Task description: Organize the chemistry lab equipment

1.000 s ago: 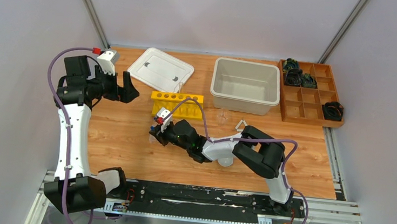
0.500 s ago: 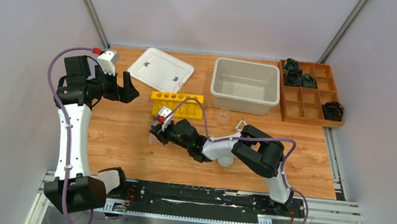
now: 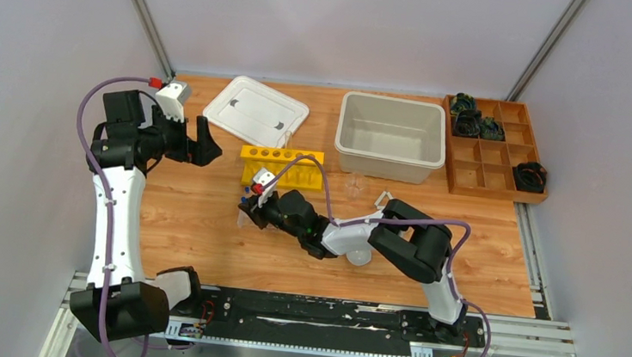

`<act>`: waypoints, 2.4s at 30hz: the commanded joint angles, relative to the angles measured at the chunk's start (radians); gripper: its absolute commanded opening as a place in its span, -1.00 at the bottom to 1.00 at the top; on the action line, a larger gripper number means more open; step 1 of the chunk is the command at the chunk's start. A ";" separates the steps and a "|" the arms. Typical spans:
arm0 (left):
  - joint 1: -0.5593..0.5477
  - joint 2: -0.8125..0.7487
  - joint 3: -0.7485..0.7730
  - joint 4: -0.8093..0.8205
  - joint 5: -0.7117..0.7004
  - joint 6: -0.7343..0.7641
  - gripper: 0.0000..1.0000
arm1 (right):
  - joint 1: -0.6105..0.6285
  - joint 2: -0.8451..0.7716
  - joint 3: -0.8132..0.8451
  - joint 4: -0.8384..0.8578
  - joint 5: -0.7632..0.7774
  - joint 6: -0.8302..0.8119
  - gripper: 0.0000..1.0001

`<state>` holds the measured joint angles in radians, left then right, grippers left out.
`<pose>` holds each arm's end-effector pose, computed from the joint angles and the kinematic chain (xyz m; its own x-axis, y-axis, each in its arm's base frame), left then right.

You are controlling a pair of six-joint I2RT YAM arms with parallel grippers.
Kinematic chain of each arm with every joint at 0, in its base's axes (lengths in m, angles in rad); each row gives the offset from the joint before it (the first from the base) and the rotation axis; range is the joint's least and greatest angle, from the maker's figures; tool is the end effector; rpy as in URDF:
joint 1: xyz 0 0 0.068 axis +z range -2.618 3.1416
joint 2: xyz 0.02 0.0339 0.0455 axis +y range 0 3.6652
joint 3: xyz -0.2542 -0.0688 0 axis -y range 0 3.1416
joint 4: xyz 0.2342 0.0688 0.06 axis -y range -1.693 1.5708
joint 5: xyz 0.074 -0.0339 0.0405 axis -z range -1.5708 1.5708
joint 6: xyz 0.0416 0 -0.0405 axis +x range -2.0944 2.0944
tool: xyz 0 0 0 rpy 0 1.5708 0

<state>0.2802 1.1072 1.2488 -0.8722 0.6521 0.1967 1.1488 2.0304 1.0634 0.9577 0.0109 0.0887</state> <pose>0.2083 0.0337 0.3619 -0.5870 -0.0073 -0.8096 0.3357 0.9077 -0.2516 0.1768 0.3927 0.1815 -0.0842 0.0287 -0.9960 -0.9038 0.4186 0.0885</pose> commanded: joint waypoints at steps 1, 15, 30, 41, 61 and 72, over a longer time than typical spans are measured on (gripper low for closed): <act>0.005 -0.026 -0.006 -0.001 0.021 0.023 1.00 | -0.013 0.032 0.018 0.048 0.025 -0.008 -1.00; 0.004 -0.030 -0.003 -0.001 0.018 0.032 1.00 | -0.014 0.064 0.043 0.012 0.004 0.000 -1.00; 0.005 -0.026 0.017 -0.001 0.012 0.038 1.00 | -0.013 0.046 0.018 0.014 -0.032 -0.020 -0.45; 0.005 -0.031 0.021 -0.001 0.020 0.030 1.00 | -0.011 -0.046 -0.029 0.046 -0.021 -0.019 -0.17; 0.005 -0.062 0.056 0.000 -0.081 0.010 1.00 | -0.098 -0.363 0.108 -1.066 0.359 0.316 1.00; 0.005 -0.079 0.045 -0.001 -0.102 0.006 1.00 | -0.176 -0.297 0.171 -1.212 0.273 0.486 0.11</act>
<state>0.2802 1.0313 1.2716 -0.8730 0.5621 0.2089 0.9821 1.6981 1.1732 -0.1810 0.3092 0.4911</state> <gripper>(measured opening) 0.997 0.568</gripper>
